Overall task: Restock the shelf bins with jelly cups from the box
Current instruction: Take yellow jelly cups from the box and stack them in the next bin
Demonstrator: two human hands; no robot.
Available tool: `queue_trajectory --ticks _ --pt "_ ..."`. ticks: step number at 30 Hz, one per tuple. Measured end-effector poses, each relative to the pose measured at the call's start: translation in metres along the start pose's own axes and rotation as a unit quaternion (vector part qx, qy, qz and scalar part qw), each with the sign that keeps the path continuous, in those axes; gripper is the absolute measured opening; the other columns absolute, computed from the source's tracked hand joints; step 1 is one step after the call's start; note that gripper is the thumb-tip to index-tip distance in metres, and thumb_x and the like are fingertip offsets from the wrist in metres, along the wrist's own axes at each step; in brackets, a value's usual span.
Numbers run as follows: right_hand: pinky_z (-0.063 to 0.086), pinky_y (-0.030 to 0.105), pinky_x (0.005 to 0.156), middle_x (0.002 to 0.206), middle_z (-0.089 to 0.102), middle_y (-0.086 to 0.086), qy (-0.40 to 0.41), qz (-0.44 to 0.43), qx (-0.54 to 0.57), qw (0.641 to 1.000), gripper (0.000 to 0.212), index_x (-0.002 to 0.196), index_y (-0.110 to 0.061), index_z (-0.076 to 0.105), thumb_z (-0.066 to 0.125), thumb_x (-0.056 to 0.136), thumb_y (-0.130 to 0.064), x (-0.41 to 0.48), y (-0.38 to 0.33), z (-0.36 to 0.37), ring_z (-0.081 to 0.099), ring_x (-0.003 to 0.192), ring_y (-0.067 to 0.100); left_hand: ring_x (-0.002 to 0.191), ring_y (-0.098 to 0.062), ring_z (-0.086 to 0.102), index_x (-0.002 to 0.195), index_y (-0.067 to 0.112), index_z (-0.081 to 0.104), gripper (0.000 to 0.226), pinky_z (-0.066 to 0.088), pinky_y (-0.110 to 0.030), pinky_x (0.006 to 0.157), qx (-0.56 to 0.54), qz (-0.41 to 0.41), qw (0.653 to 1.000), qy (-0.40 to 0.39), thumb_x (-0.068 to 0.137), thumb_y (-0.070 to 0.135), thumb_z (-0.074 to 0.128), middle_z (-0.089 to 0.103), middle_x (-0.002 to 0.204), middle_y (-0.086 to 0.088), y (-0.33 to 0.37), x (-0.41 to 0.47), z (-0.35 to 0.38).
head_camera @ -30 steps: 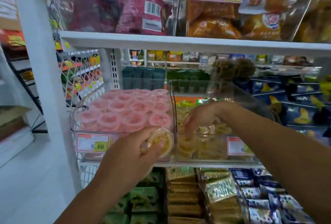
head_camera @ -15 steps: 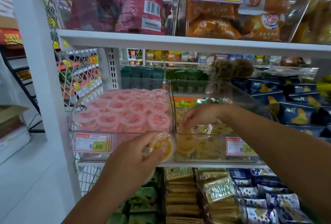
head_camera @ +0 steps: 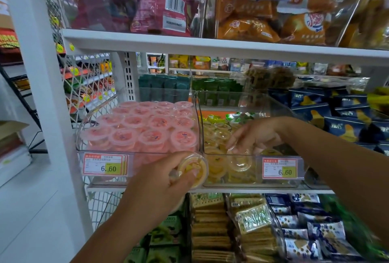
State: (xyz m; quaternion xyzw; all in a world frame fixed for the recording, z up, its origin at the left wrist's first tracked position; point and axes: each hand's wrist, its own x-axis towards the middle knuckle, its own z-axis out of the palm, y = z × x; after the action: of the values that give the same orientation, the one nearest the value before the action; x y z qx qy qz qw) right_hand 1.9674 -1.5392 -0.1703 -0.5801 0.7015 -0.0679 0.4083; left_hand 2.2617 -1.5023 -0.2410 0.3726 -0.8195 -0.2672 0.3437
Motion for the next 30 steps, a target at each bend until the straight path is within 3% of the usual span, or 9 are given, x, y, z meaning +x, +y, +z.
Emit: queue_trajectory --ticks 5,7,10,15,18,20,23,26,30 --pt "0.044 0.027 0.069 0.104 0.061 0.023 -0.003 -0.011 0.014 1.0 0.016 0.088 -0.023 0.077 0.065 0.089 -0.012 0.004 0.006 -0.002 0.049 0.073 0.022 0.08 0.008 0.063 0.117 0.056 0.054 0.033 0.044 -0.02 0.065 -0.002 -0.002 1.0 -0.005 0.085 0.062 0.051 0.065 0.089 0.034 0.0 0.002 0.004" --pt "0.046 0.034 0.075 0.111 0.062 0.03 0.004 -0.012 -0.012 1.0 0.017 0.089 -0.026 0.076 0.064 0.091 -0.014 0.009 0.01 0.0 0.048 0.082 0.027 0.081 0.009 0.062 0.117 0.054 0.056 0.03 0.042 -0.019 0.064 0.001 -0.001 1.0 -0.01 0.087 0.058 0.053 0.065 0.089 0.035 0.002 0.003 0.006" --pt "0.047 0.043 0.085 0.114 0.066 0.021 0.013 -0.018 -0.056 0.998 0.019 0.092 -0.029 0.073 0.062 0.091 -0.014 0.014 0.011 0.005 0.05 0.093 0.027 0.084 0.008 0.062 0.119 0.054 0.055 0.031 0.046 -0.02 0.068 0.0 0.001 1.0 -0.012 0.088 0.054 0.055 0.066 0.09 0.033 0.002 0.004 0.008" --pt "0.049 0.03 0.087 0.111 0.065 -0.004 0.065 -0.049 -0.139 0.987 0.02 0.097 -0.033 0.065 0.06 0.092 -0.014 -0.011 -0.007 0.015 0.06 0.102 0.014 0.07 0.008 0.059 0.12 0.055 0.053 0.032 0.045 -0.022 0.063 0.005 0.007 1.0 -0.015 0.088 0.057 0.053 0.065 0.078 0.03 0.005 0.005 0.009" --pt "0.05 0.027 0.09 0.111 0.067 -0.01 0.146 -0.151 -0.094 0.973 0.015 0.101 -0.034 0.067 0.064 0.091 -0.023 -0.04 -0.022 0.014 0.063 0.1 0.006 0.087 0.006 0.062 0.116 0.058 0.044 0.032 0.054 -0.032 0.077 0.011 0.0 1.0 -0.015 0.086 0.059 0.054 0.067 0.096 0.026 0.01 0.008 0.01" --pt "0.052 0.026 0.087 0.11 0.07 -0.003 0.073 -0.205 0.012 0.976 0.022 0.107 -0.023 0.069 0.068 0.085 -0.02 -0.062 -0.034 0.017 0.066 0.095 0.009 0.088 0.003 0.063 0.114 0.054 0.041 0.032 0.055 -0.037 0.079 0.008 0.0 1.0 -0.008 0.086 0.059 0.055 0.066 0.1 0.022 0.017 0.012 0.013" --pt "0.056 0.026 0.077 0.099 0.071 0.01 -0.018 -0.237 0.032 0.971 0.023 0.105 -0.009 0.067 0.068 0.081 -0.009 -0.078 -0.042 0.029 0.068 0.084 0.015 0.079 0.003 0.066 0.114 0.049 0.04 0.035 0.057 -0.037 0.075 -0.021 0.006 1.0 0.001 0.085 0.057 0.059 0.067 0.1 0.019 0.027 0.017 0.02" --pt "0.057 0.025 0.067 0.085 0.071 0.008 0.031 -0.239 0.039 0.97 0.013 0.097 -0.007 0.068 0.064 0.086 -0.001 -0.077 -0.038 0.034 0.067 0.072 0.016 0.081 0.006 0.066 0.121 0.05 0.038 0.046 0.057 -0.033 0.076 -0.062 0.01 0.998 -0.013 0.081 0.065 0.055 0.066 0.107 0.019 0.036 0.018 0.026" --pt "0.054 0.025 0.064 0.084 0.071 0.007 0.196 -0.195 0.021 0.961 0.012 0.1 -0.011 0.068 0.063 0.089 -0.008 -0.074 -0.018 0.001 0.065 0.073 0.016 0.068 0.006 0.063 0.126 0.045 0.043 0.057 0.05 -0.021 0.069 -0.077 0.025 0.997 -0.007 0.075 0.073 0.04 0.066 0.087 0.027 0.039 0.017 0.025"
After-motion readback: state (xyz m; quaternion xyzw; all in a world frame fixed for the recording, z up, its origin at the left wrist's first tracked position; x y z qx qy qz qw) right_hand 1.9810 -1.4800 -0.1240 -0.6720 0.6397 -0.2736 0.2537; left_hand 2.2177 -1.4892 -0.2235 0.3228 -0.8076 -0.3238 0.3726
